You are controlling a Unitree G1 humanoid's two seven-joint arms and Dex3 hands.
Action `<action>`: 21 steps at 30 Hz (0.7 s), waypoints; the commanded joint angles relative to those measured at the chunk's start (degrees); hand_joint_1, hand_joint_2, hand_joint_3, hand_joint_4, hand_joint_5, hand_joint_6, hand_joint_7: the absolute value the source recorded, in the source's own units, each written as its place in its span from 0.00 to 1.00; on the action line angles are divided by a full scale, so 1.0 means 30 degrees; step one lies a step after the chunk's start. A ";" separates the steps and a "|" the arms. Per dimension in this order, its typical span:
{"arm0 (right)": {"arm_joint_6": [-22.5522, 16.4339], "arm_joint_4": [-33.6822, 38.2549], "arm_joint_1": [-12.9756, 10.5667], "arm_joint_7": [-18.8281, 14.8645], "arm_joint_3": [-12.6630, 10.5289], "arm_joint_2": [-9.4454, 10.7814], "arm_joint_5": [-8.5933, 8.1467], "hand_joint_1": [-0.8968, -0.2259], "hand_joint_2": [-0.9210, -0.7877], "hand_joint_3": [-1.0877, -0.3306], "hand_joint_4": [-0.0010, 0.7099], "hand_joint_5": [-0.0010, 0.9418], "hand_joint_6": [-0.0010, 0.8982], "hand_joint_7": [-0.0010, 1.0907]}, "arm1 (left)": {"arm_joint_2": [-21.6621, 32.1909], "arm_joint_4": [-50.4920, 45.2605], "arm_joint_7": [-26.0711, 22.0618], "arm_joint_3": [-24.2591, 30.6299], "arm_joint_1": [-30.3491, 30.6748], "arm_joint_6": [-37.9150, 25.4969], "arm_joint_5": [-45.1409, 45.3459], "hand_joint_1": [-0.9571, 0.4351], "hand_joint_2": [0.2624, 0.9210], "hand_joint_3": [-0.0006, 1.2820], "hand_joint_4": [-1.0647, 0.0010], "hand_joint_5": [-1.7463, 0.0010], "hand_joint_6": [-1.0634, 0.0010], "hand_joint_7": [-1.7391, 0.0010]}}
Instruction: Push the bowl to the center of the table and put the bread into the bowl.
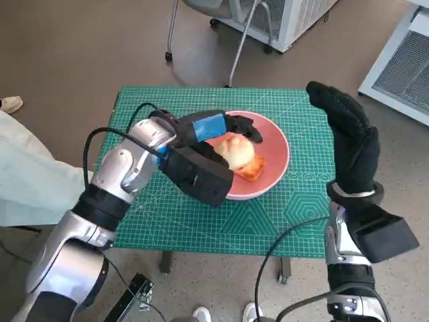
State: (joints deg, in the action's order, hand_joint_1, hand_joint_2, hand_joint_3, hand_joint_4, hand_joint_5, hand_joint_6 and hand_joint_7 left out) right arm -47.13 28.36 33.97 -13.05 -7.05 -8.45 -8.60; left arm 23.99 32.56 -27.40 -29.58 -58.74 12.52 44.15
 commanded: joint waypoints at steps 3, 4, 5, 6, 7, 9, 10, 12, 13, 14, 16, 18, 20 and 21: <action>0.0526 -0.0041 -0.0337 -0.0032 0.0145 0.0260 -0.0082 0.48 0.00 0.49 0.61 0.02 0.09 0.77 | -0.0043 -0.1044 -0.0884 0.0352 0.0798 -0.0972 -0.0617 0.65 0.96 0.01 0.92 1.00 0.67 0.99; 0.0555 -0.0052 -0.0322 -0.0030 0.0156 0.0276 -0.0087 0.48 0.00 0.49 0.61 0.02 0.09 0.77 | -0.0041 -0.1183 -0.1089 0.0421 0.0860 -0.1128 -0.0729 0.65 0.96 0.00 0.93 1.00 0.67 0.99; 0.0576 -0.0062 -0.0313 -0.0025 0.0162 0.0287 -0.0085 0.48 0.00 0.49 0.61 0.02 0.09 0.77 | -0.0037 -0.1297 -0.1240 0.0466 0.0908 -0.1254 -0.0806 0.65 0.95 0.00 0.93 1.00 0.68 0.99; 0.0615 -0.0091 -0.0300 0.0021 0.0178 0.0316 -0.0038 0.47 0.00 0.49 0.61 0.02 0.09 0.77 | -0.0003 -0.1502 -0.1484 0.0563 0.0990 -0.1453 -0.0959 0.65 0.95 0.00 0.94 1.00 0.68 0.99; 0.0647 -0.0117 -0.0294 0.0053 0.0188 0.0337 -0.0004 0.47 0.00 0.49 0.61 0.02 0.09 0.77 | 0.0027 -0.1657 -0.1655 0.0623 0.1049 -0.1601 -0.1075 0.65 0.95 0.00 0.94 1.00 0.68 0.99; 0.0690 -0.0161 -0.0283 0.0124 0.0207 0.0373 0.0091 0.47 0.00 0.50 0.61 0.02 0.09 0.77 | 0.0106 -0.1970 -0.2017 0.0808 0.1160 -0.1906 -0.1358 0.65 0.95 0.00 0.95 1.00 0.68 0.99; 0.0684 -0.0162 -0.0279 0.0140 0.0221 0.0389 0.0137 0.47 0.00 0.50 0.61 0.02 0.09 0.77 | 0.0145 -0.2123 -0.2214 0.0942 0.1206 -0.2070 -0.1542 0.65 0.95 0.00 0.95 1.00 0.68 0.99; 0.0680 -0.0145 -0.0252 0.0162 0.0244 0.0415 0.0204 0.47 0.00 0.50 0.61 0.02 0.09 0.77 | 0.0230 -0.2407 -0.2587 0.1202 0.1267 -0.2333 -0.1893 0.66 0.95 0.00 0.95 1.00 0.68 0.99; 0.0681 -0.0134 -0.0235 0.0170 0.0253 0.0427 0.0229 0.48 0.00 0.50 0.61 0.02 0.09 0.77 | 0.0277 -0.2529 -0.2749 0.1308 0.1282 -0.2437 -0.2059 0.66 0.95 0.00 0.95 1.00 0.68 0.99; 0.0687 -0.0127 -0.0216 0.0166 0.0265 0.0439 0.0240 0.48 0.00 0.50 0.61 0.02 0.09 0.77 | 0.0332 -0.2675 -0.2979 0.1490 0.1286 -0.2567 -0.2332 0.66 0.95 0.00 0.95 1.00 0.68 0.99; 0.0660 -0.0105 -0.0184 0.0162 0.0285 0.0451 0.0276 0.48 0.00 0.50 0.61 0.02 0.09 0.78 | 0.0448 -0.2908 -0.3379 0.1887 0.1259 -0.2710 -0.2928 0.68 0.95 0.00 0.94 1.00 0.68 0.99; 0.0600 -0.0067 -0.0141 0.0187 0.0296 0.0447 0.0344 0.48 0.00 0.50 0.60 0.02 0.09 0.78 | 0.0609 -0.3113 -0.3757 0.2452 0.1192 -0.2730 -0.3751 0.69 0.95 0.00 0.92 0.99 0.66 0.99; 0.0567 -0.0085 -0.0108 0.0246 0.0298 0.0443 0.0428 0.47 0.00 0.50 0.60 0.02 0.09 0.78 | 0.0786 -0.3293 -0.3965 0.3225 0.1171 -0.2638 -0.4763 0.70 0.96 0.00 0.87 0.99 0.62 0.98; 0.0562 -0.0114 -0.0100 0.0276 0.0294 0.0448 0.0470 0.47 0.00 0.50 0.60 0.02 0.09 0.78 | 0.0862 -0.3363 -0.4006 0.3580 0.1181 -0.2576 -0.5221 0.71 0.96 0.00 0.83 0.98 0.59 0.97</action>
State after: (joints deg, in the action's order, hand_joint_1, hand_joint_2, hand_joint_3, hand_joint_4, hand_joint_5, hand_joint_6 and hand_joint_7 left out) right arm -45.82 27.79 34.05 -12.96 -6.35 -7.50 -7.94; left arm 25.00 23.94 -38.50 -22.24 -55.21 4.72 32.49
